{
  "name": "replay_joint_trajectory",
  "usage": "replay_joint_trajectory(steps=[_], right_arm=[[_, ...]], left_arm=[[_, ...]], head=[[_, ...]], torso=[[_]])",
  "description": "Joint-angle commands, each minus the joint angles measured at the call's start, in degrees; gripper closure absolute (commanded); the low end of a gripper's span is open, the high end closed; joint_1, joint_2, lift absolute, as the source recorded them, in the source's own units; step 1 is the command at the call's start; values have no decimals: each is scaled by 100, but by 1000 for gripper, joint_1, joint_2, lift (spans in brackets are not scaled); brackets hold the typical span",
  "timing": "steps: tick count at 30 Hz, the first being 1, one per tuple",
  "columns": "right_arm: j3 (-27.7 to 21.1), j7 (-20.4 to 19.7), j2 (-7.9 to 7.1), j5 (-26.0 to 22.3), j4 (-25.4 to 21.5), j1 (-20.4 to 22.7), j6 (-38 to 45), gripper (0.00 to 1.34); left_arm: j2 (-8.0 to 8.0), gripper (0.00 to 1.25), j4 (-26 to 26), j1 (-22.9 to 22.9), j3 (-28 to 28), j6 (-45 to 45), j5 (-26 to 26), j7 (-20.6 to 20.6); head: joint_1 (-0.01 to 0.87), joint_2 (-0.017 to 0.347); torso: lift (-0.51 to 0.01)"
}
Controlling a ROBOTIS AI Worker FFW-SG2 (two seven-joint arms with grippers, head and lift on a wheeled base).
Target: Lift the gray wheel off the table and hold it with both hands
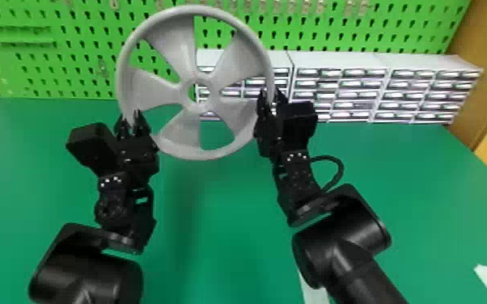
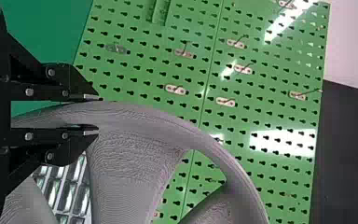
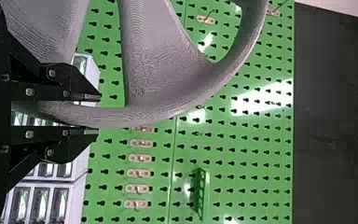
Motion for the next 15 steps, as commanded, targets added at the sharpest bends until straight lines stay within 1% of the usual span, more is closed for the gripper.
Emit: replay_joint_trajectory(steps=[1,15], right_arm=[[11,-5,-1,16,13,0,-8,1139],[-7,-5,-10,43,13,0,-26,1141]], left_arm=[[0,1049,3,-7,15,4,-14,-15],[0,1049,3,-24,32,39,-23,-50]], head=[[711,15],[711,15]], torso=[[-98],[-98]])
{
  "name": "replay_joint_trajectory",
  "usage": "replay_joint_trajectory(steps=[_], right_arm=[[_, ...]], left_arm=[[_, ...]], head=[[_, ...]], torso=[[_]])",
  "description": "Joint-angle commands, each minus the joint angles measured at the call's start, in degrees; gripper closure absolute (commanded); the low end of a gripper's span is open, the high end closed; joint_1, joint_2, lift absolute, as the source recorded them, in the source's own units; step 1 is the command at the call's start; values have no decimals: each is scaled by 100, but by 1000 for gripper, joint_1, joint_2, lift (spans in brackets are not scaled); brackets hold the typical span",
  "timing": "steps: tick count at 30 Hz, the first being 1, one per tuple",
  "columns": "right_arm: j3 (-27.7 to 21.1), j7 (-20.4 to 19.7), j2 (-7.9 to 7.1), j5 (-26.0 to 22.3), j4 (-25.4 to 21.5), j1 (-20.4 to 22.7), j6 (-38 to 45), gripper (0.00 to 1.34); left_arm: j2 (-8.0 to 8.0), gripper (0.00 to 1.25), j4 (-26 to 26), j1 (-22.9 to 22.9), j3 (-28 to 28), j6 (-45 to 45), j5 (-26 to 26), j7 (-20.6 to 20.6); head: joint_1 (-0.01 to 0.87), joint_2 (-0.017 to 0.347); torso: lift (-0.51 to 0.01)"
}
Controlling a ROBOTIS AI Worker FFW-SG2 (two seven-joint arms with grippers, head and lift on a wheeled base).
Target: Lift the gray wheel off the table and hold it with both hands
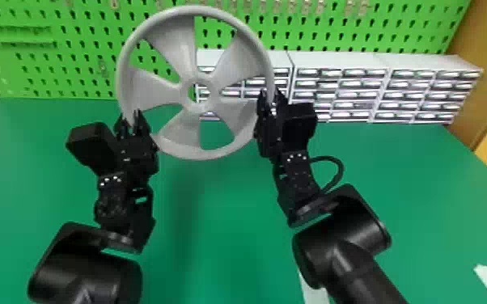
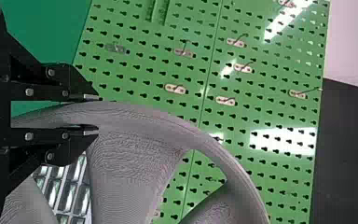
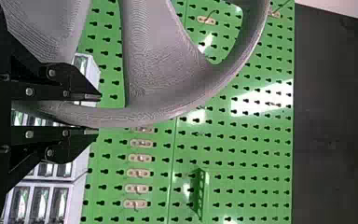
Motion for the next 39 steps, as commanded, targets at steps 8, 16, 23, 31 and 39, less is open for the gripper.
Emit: replay_joint_trajectory(steps=[8,16,23,31,39], right_arm=[[-20,-1,-3,13,26,9,0,1139],[-20,-1,6,13,70,0,0,1139],[-20,8,6,13,70,0,17,1139],[-20,-1,6,13,70,-9,26,1139],[-20,-1,6,13,70,-9,26,1139]], left_arm=[[0,1049,9,-5,12,54,-10,-20],[0,1049,61,-5,12,71,-1,-46],[0,1049,61,-22,3,80,-1,-55],[0,1049,61,-22,12,80,8,-81],[0,1047,61,-22,20,71,-1,-99]], head=[[711,15],[711,15],[711,15],[711,15],[711,15]], torso=[[-98],[-98],[-98],[-98],[-98]])
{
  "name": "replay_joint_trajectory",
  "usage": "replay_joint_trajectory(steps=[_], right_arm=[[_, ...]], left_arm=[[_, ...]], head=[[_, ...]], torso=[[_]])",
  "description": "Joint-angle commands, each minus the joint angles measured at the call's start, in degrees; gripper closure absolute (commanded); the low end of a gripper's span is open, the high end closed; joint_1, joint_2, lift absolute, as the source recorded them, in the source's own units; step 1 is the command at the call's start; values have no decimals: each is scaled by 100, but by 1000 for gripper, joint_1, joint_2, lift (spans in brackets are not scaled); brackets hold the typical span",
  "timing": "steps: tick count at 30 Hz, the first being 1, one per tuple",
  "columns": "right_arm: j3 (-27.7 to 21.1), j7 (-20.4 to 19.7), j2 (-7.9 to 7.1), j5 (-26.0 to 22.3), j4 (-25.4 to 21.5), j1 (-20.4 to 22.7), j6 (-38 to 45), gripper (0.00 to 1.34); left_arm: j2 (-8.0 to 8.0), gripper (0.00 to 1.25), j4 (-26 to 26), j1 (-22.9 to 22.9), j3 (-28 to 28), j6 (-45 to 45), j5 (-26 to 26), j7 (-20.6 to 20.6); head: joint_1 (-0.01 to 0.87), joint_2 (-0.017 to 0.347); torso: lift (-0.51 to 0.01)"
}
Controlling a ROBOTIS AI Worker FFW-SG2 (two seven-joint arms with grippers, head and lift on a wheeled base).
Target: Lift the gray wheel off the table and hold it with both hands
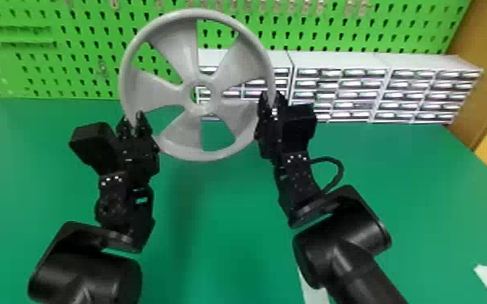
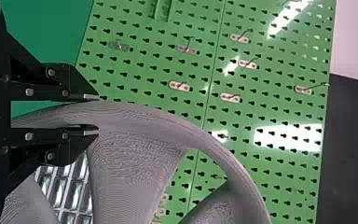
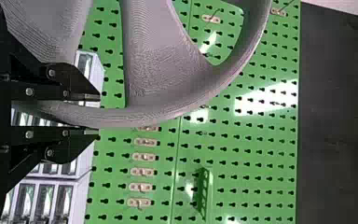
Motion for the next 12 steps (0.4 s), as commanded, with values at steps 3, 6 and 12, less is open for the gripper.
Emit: replay_joint_trajectory(steps=[3,6,12], right_arm=[[0,2,0,0,0,0,0,1139],[0,2,0,0,0,0,0,1139],[0,2,0,0,0,0,0,1139]], left_arm=[[0,1047,0,0,12,-5,-2,-3],[0,1047,0,0,12,-5,-2,-3],[0,1046,0,0,12,-5,-11,-12]], head=[[711,15],[711,15],[711,15]], torso=[[-98],[-98],[-98]])
